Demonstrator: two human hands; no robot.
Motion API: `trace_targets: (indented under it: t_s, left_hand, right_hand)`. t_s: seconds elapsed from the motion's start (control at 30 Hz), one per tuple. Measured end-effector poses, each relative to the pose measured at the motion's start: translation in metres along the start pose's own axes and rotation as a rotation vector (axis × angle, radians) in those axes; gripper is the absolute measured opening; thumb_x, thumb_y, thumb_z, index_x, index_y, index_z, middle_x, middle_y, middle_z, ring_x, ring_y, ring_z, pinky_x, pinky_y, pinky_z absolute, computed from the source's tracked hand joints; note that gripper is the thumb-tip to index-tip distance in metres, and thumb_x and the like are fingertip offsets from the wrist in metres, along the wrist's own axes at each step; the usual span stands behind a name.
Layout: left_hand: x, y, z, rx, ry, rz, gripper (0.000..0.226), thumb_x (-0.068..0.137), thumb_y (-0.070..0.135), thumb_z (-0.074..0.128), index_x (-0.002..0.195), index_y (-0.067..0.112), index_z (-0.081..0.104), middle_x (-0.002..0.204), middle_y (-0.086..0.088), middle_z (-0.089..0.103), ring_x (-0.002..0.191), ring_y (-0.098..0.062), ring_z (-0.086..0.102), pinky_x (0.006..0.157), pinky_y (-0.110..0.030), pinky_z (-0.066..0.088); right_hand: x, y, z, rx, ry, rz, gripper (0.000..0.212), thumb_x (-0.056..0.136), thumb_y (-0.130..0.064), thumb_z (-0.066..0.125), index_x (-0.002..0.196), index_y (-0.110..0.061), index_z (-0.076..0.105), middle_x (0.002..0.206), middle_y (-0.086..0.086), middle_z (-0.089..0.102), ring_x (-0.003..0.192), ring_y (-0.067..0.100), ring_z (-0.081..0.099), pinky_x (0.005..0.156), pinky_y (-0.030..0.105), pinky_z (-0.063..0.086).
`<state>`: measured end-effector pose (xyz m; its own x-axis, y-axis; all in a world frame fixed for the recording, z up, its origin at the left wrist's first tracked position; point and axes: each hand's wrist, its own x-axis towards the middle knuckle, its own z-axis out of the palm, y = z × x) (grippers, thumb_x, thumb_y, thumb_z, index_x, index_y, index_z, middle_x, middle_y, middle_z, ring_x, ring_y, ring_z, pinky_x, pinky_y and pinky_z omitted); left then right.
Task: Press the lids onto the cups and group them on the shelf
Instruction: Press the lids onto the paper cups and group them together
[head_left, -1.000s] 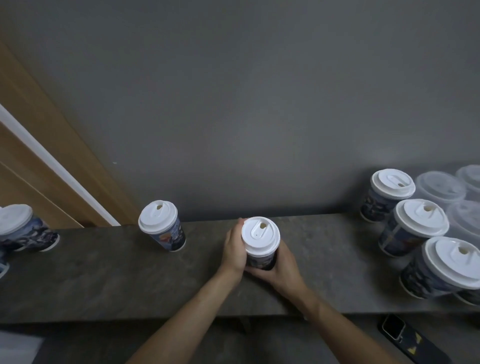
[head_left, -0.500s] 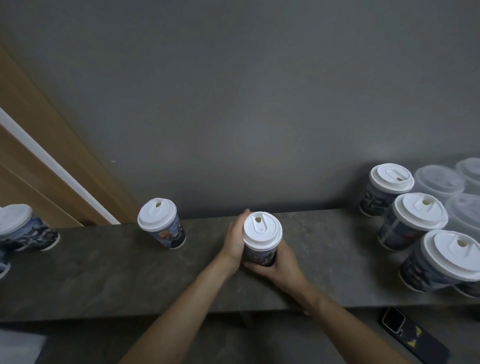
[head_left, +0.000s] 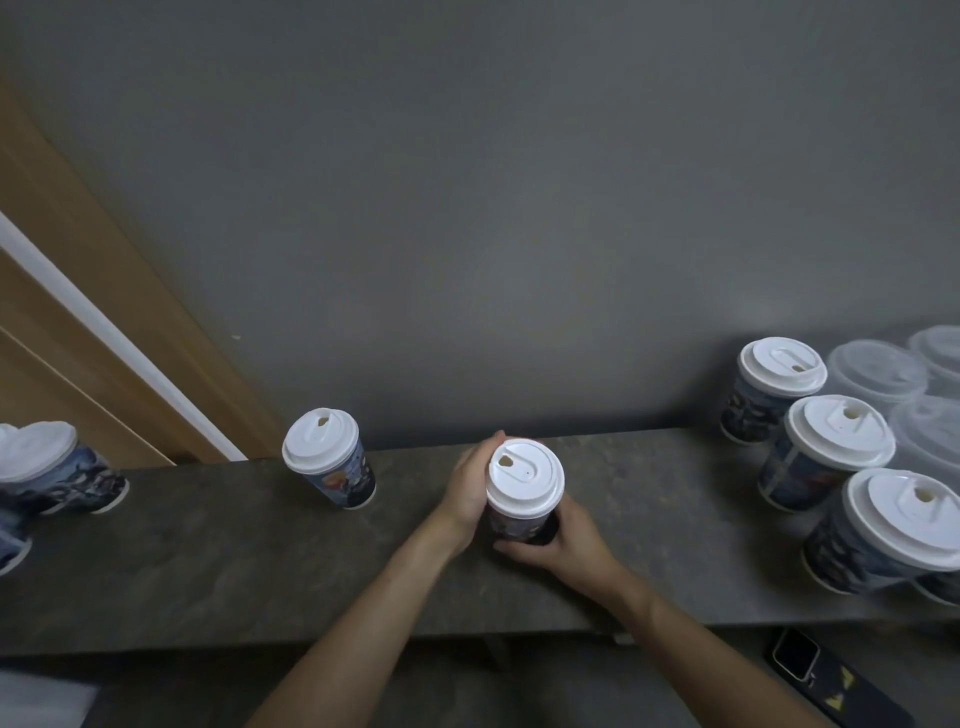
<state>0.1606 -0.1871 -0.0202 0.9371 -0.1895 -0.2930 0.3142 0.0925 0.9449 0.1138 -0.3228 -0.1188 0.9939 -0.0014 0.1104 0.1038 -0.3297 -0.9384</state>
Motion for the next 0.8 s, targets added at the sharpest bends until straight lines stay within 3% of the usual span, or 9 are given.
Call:
trace_targets:
  t_s: [0.1,0.2,0.3,0.37,0.43,0.5,0.57,0.7,0.8]
  left_hand:
    - [-0.001,-0.002,0.004,-0.038,0.209,0.008,0.035,0.103,0.012,0.050,0.077,0.015,0.073,0.070,0.006,0.075,0.071,-0.009,0.067,0.067,-0.019,0.053]
    - [0.003,0.014,0.001,-0.336,0.304,-0.095,0.030,0.103,0.017,0.046,0.086,0.009,0.070,0.076,-0.002,0.075,0.080,-0.020,0.066,0.070,-0.028,0.054]
    - [0.008,0.061,-0.006,-0.407,0.113,-0.093,0.055,0.105,0.047,0.037,0.113,0.005,0.071,0.115,-0.019,0.072,0.100,-0.031,0.068,0.089,-0.037,0.053]
    - [0.001,0.099,-0.009,-0.388,-0.077,-0.025,0.081,0.094,0.072,0.036,0.122,0.004,0.069,0.123,-0.023,0.068,0.105,-0.034,0.067,0.098,-0.043,0.051]
    - [-0.009,0.131,-0.009,-0.361,-0.223,0.076,0.096,0.078,0.081,0.049,0.129,0.002,0.065,0.125,-0.023,0.066,0.111,-0.034,0.065,0.103,-0.047,0.051]
    - [-0.020,0.155,-0.004,-0.264,-0.271,0.175,0.100,0.067,0.073,0.075,0.132,-0.003,0.061,0.127,-0.024,0.064,0.113,-0.033,0.064,0.104,-0.044,0.052]
    - [-0.025,0.169,0.001,-0.197,-0.257,0.216,0.107,0.058,0.063,0.088,0.134,-0.006,0.058,0.126,-0.026,0.064,0.111,-0.035,0.063,0.101,-0.045,0.052]
    - [-0.031,0.180,0.007,-0.175,-0.250,0.289,0.085,0.072,0.048,0.079,0.132,-0.007,0.058,0.119,-0.025,0.066,0.104,-0.034,0.066,0.097,-0.044,0.054]
    - [-0.036,0.186,0.011,-0.174,-0.282,0.319,0.065,0.079,0.037,0.075,0.126,-0.005,0.063,0.108,-0.018,0.072,0.095,-0.027,0.071,0.093,-0.040,0.056]
  right_hand:
    - [0.000,0.000,-0.004,0.044,-0.059,0.064,0.071,0.066,-0.042,0.096,0.128,-0.033,0.062,0.130,-0.014,0.069,0.122,0.000,0.063,0.105,0.022,0.048]
    - [0.003,-0.018,-0.010,0.224,-0.077,0.195,0.064,0.070,-0.032,0.096,0.124,-0.023,0.062,0.122,-0.001,0.073,0.112,0.013,0.070,0.093,0.029,0.057]
    - [0.014,-0.072,-0.017,0.422,-0.033,0.253,0.054,0.076,-0.038,0.082,0.118,-0.010,0.064,0.116,0.015,0.074,0.096,0.016,0.072,0.080,0.027,0.058]
    - [0.020,-0.121,-0.024,0.536,-0.110,0.237,0.056,0.084,-0.052,0.072,0.112,-0.004,0.068,0.098,0.015,0.075,0.079,0.018,0.069,0.067,0.026,0.053]
    - [0.022,-0.168,-0.035,0.759,-0.228,0.277,0.062,0.093,-0.064,0.056,0.110,-0.005,0.069,0.081,0.016,0.069,0.061,0.022,0.061,0.055,0.026,0.047]
    - [0.018,-0.206,-0.047,0.909,-0.354,0.268,0.066,0.095,-0.066,0.039,0.115,-0.012,0.069,0.078,0.017,0.065,0.057,0.022,0.056,0.052,0.026,0.045]
    - [0.015,-0.228,-0.052,0.926,-0.386,0.240,0.066,0.094,-0.068,0.041,0.116,-0.012,0.069,0.079,0.017,0.064,0.061,0.023,0.059,0.056,0.028,0.049]
    - [0.011,-0.245,-0.061,0.969,-0.355,0.166,0.060,0.096,-0.062,0.044,0.099,-0.010,0.074,0.071,0.015,0.059,0.056,0.024,0.055,0.054,0.031,0.048]
    - [0.007,-0.257,-0.078,1.092,-0.440,0.257,0.064,0.097,-0.063,0.039,0.098,-0.011,0.077,0.079,0.019,0.063,0.062,0.026,0.059,0.055,0.032,0.053]
